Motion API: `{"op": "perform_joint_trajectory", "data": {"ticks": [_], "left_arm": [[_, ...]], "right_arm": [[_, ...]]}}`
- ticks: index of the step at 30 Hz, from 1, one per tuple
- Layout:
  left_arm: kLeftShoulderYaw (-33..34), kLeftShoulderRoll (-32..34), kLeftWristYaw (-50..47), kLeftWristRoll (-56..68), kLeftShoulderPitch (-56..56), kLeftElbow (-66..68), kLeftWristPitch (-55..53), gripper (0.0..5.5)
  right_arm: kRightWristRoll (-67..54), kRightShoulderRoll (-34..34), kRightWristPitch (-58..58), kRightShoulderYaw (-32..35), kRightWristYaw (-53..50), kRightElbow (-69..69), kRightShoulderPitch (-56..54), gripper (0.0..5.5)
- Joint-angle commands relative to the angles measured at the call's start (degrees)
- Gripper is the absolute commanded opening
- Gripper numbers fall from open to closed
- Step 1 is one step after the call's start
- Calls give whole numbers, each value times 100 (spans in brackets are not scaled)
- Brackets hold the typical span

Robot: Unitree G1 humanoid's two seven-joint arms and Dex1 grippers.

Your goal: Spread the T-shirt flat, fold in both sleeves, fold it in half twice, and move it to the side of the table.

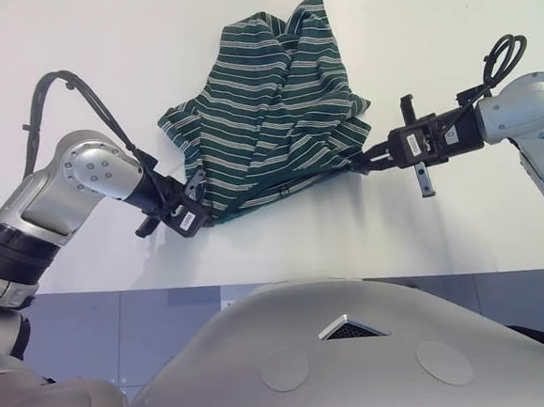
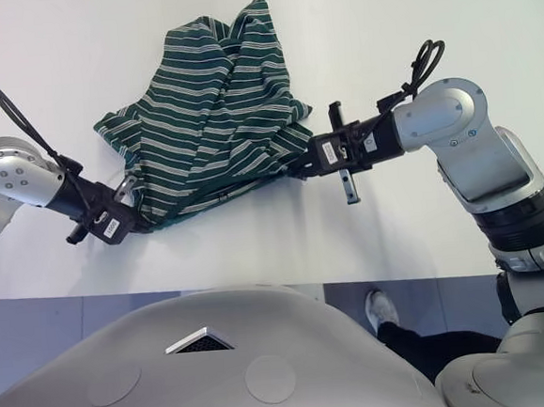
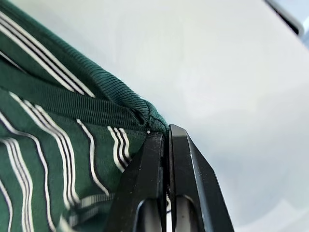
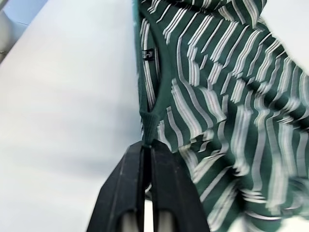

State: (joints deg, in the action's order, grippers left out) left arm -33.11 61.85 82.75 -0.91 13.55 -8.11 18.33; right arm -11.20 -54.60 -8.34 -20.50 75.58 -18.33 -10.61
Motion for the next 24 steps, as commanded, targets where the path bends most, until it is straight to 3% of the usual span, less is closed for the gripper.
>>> {"op": "perform_joint_trajectory", "data": {"ticks": [1,3,4,11,16,18,21,24], "left_arm": [[111,107,57,-216,-223,-259,-175,0],[233,39,56,-34,-250,-569,-433,0],[336,-4,28,144,-256,-754,-680,0],[891,-306,-111,854,-6,-1209,-1944,128],[1653,293,135,1037,-25,-1402,-2031,212],[1990,429,102,950,282,-1260,-1905,249],[2069,-180,-628,349,1460,-669,-1788,249],[1585,-1738,-2324,-617,2065,365,-1964,249]], "right_arm": [[-39,-348,-144,19,274,-294,309,0],[-86,-443,-238,-3,370,-447,557,0],[-101,-472,-304,3,390,-503,633,34],[-322,-410,-789,246,452,-398,433,158],[-462,-526,-913,727,547,185,-151,249],[-371,-459,-840,928,405,625,-543,254],[417,173,-328,911,-655,1762,-1468,254],[1289,1396,-133,557,-2207,3049,-2198,254]]}}
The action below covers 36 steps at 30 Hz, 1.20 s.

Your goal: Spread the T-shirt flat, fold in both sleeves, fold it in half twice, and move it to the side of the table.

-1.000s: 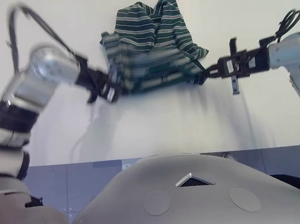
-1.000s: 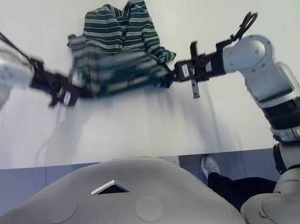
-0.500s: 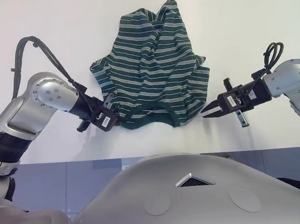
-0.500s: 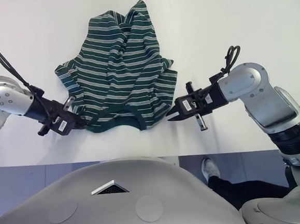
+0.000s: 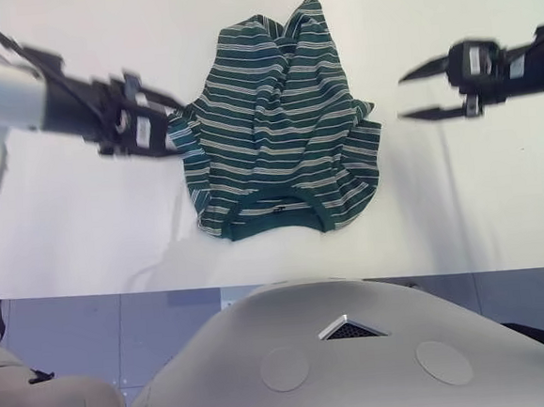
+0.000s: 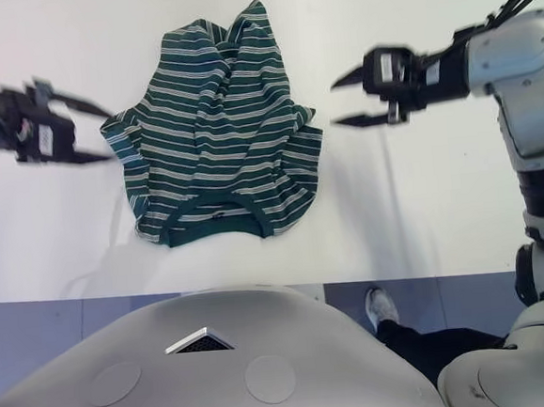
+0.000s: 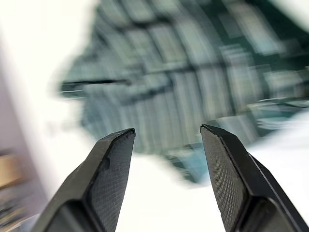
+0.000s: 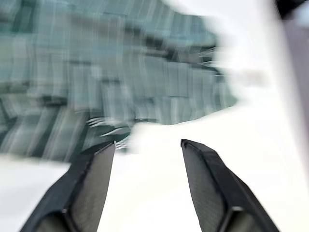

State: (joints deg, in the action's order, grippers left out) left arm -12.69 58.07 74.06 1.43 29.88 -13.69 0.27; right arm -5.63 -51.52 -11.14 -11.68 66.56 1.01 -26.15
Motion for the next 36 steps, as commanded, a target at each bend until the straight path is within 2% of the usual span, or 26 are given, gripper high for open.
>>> {"op": "perform_joint_trajectory", "data": {"ticks": [1,3,5,7,9,13,16,19,21,24,27,29,31,34,36], "left_arm": [[-592,-1876,-2018,-1089,485,1391,-228,249],[-918,-2531,-3062,-1733,536,2545,14,249],[-1250,-2930,-3507,-2110,454,3581,124,249],[-1465,-3246,-3797,-2318,357,4370,179,249],[-1465,-3544,-4491,-2516,397,5165,219,249],[-1341,-3648,-5310,-2688,397,5898,-94,249],[-1440,-3324,-5052,-2774,35,5709,-210,249],[-1402,-3067,-4726,-2714,-539,5028,-404,249],[-1387,-2944,-4531,-2659,-922,4503,-560,249],[-1380,-2758,-4091,-2484,-1564,3392,-934,249],[-1132,-2650,-4172,-2361,-2019,2219,-1151,249],[-612,-2879,-4901,-2396,-1782,1680,-1153,249],[-384,-2855,-5004,-2518,-1696,1231,-1421,249],[-363,-2524,-4503,-2546,-1953,464,-1687,249],[-153,-2664,-4581,-2146,-1779,22,-1073,249]], "right_arm": [[934,1522,178,-423,-1766,1583,-833,254],[1248,2281,360,-550,-2584,2632,-1187,254],[1364,2959,598,-504,-3322,3791,-1528,254],[1409,3390,841,-459,-3723,4576,-1694,254],[1509,3627,1115,-498,-3939,5152,-1714,254],[2169,3336,1235,-870,-4144,5866,-1438,254],[2372,2852,1230,-847,-4420,6065,-1295,254],[2376,2734,1152,-721,-4729,6074,-1321,254],[2333,2782,1045,-699,-4669,5877,-1310,254],[2053,2718,726,-721,-3788,4697,-899,254],[2045,2642,1103,-165,-4785,3542,-827,254],[1935,2753,1560,347,-5489,2517,-828,254],[1966,2893,1657,367,-5602,1694,-712,254],[1398,3179,811,113,-4772,755,-290,254],[1002,2803,180,-406,-3529,7,414,254]]}}
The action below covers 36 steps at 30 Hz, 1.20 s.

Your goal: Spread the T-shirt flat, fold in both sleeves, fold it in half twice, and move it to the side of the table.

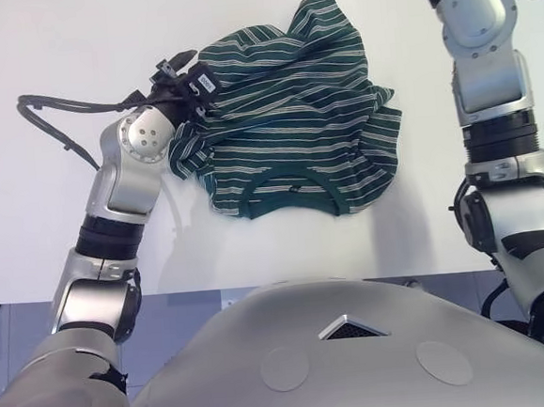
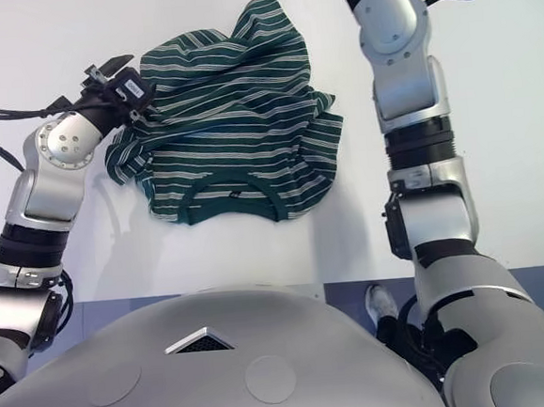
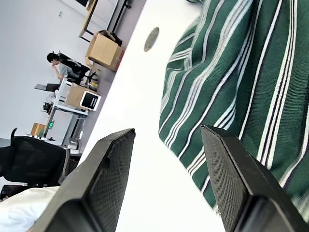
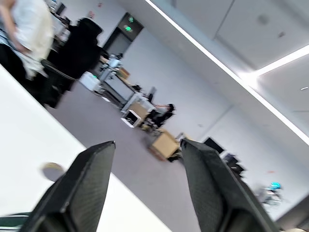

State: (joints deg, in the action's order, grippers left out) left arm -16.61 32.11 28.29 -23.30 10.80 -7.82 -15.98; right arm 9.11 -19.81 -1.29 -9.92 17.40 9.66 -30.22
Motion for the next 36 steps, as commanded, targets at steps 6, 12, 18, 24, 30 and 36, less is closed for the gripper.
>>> {"op": "perform_joint_trajectory", "data": {"ticks": [6,12,18,24,30,36], "left_arm": [[-621,239,1059,613,-340,26,1446,249],[-1271,1249,2825,795,-1119,-237,812,249],[-1397,1675,3521,1112,-1106,-750,803,249],[-321,305,2276,1683,314,-1028,-27,249],[112,-84,2513,2713,1489,-1316,-966,249],[-738,-1273,638,1295,2404,1754,-191,249]], "right_arm": [[-345,-1361,-1004,-1256,2946,-889,1879,254],[-716,-2610,-1088,-1728,4621,-1793,2847,254],[-1230,-3043,-1372,-1537,5043,-2285,2966,254],[-1976,-2022,-1534,-235,3998,-1991,1553,254],[-1549,-1670,-1327,40,3377,-409,-104,254],[-569,-649,-1083,-503,2005,1157,110,254]]}}
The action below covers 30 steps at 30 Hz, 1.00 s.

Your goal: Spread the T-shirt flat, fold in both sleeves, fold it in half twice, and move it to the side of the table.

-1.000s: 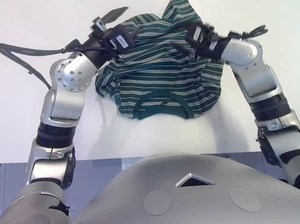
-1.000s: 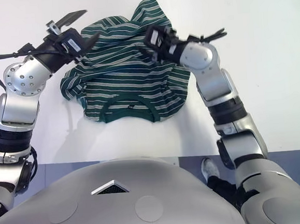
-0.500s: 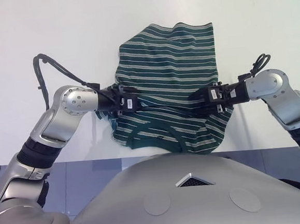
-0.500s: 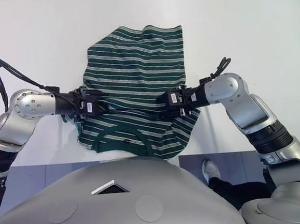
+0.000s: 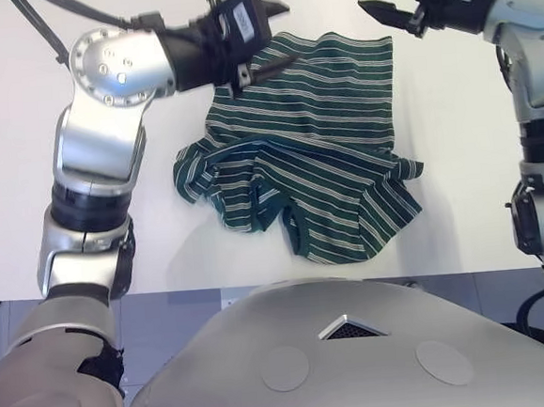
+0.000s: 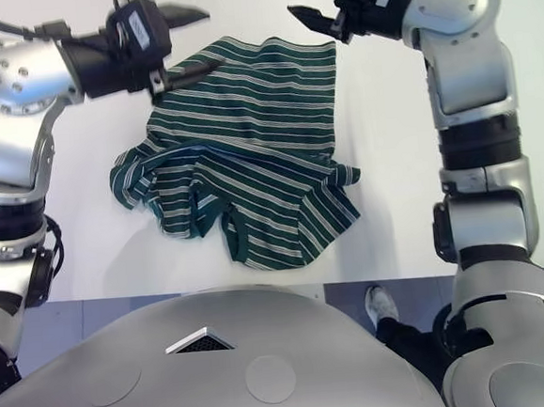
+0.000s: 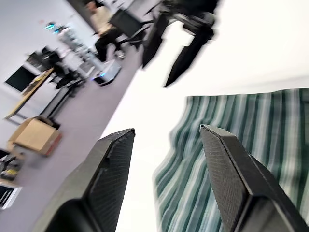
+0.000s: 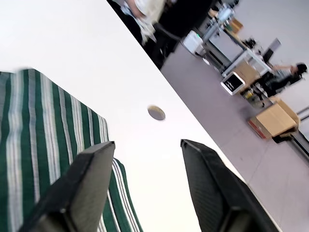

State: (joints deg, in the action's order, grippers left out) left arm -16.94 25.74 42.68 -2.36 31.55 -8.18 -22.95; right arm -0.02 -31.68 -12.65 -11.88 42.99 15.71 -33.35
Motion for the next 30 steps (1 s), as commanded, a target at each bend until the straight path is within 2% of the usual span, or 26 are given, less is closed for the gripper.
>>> {"op": "perform_joint_trajectory", "data": {"ticks": [1,4,8,13,16,18,23,28,30], "left_arm": [[-1023,-743,-638,-939,321,2248,744,249],[-1546,-1167,-615,-1290,495,3711,1464,249],[-1947,-1542,-1691,-2120,1065,5745,2103,249],[-1888,-1852,-3385,-2609,1878,7633,2112,249],[-1528,-2029,-3789,-2437,2111,8019,2311,249],[-1336,-2215,-3562,-2291,2048,7979,2467,249],[-1420,-2320,-1675,-2007,783,6992,2288,249],[-1608,-1809,-501,-1552,-424,4122,1181,249],[-1304,-1718,-564,-1416,-498,3144,653,249]], "right_arm": [[352,615,75,-329,-610,546,591,254],[341,791,101,-180,-893,488,798,254],[198,1029,-78,228,-1447,46,859,254],[212,1348,-404,378,-1882,-453,765,254],[272,1569,-442,299,-2002,-379,587,254],[321,1673,-420,278,-2089,-246,515,254],[387,1623,-386,332,-2166,-132,472,254],[397,1574,-343,422,-2227,-59,437,254],[454,1539,-341,379,-2211,-53,431,254]]}}
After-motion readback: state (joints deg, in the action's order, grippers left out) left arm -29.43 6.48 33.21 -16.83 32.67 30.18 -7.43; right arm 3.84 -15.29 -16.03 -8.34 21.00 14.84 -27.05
